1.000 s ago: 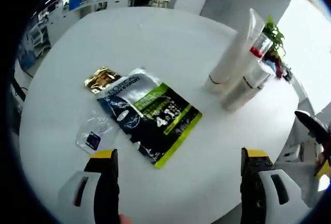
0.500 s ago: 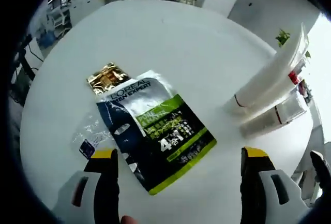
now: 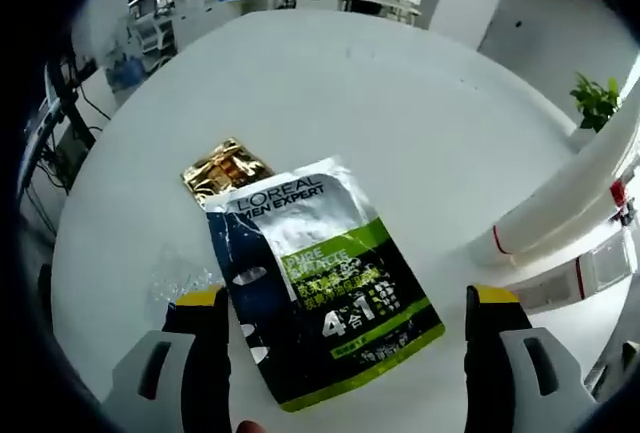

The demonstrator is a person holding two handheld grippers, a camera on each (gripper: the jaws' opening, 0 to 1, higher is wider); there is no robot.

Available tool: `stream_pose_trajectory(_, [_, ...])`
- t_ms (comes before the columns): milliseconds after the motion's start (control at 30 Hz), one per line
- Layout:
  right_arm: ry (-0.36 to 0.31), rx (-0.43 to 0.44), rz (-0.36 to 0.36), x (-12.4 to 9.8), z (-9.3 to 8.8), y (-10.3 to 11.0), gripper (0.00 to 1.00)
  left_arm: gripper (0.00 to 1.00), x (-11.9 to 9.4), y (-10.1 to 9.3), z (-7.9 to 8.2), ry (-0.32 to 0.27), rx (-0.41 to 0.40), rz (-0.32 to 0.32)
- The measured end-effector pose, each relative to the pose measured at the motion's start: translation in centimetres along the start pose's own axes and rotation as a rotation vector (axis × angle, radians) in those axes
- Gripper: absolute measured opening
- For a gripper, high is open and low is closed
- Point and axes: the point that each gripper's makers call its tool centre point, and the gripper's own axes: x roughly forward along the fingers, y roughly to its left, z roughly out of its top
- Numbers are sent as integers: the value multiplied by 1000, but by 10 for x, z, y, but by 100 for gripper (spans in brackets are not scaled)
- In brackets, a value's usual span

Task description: Arrange the skincare products in the storage area until every visible bottle or jar stands upright without overlapping.

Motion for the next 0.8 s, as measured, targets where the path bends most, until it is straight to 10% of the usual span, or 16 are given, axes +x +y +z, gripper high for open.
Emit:
stream_pose_trajectory(233, [-1,7,-6,0,0,-1,100,92,5,9,-2,3,110,76])
stream_pose_trajectory(800, [-2,5,-10,0,0,-2,98,69,-2,25,3,-77,130,25])
